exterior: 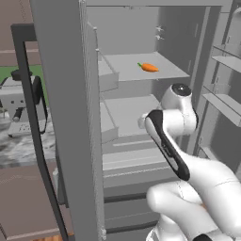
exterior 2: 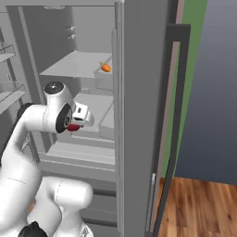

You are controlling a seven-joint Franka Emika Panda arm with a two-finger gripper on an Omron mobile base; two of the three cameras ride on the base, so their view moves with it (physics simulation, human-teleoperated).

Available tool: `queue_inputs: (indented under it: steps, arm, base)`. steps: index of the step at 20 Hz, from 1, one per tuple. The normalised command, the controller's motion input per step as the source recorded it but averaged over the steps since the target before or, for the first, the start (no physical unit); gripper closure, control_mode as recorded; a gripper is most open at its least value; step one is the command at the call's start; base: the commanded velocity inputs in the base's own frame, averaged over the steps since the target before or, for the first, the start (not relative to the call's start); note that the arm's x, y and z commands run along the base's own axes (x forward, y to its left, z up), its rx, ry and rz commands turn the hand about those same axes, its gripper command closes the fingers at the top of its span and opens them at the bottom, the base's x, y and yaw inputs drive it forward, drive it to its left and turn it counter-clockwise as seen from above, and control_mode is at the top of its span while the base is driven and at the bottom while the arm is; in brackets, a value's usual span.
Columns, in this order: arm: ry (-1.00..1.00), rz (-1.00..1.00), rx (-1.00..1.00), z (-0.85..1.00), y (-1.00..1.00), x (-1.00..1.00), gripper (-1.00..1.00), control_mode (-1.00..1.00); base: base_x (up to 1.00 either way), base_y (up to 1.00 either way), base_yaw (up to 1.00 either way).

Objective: Place the cold items (carrot and tomato) from the fridge in one tupperware on the dining counter. Place the warm items (kebab skewer and hot dog) in the stove area in another tupperware.

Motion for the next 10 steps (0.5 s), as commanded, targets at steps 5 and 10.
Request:
queue_inputs:
  steps: [5,10]
  arm:
    - [-0.12,0.0,0.0,0.91,-0.19,-1.0,1.0,-1.0]
    - [-0.1,-0.01,0.0,0.8,-0.04,-0.84,1.0,-1.0]
  base:
    - [0.0,0.0,0.0]
    - [0.0,0.0,0.0]
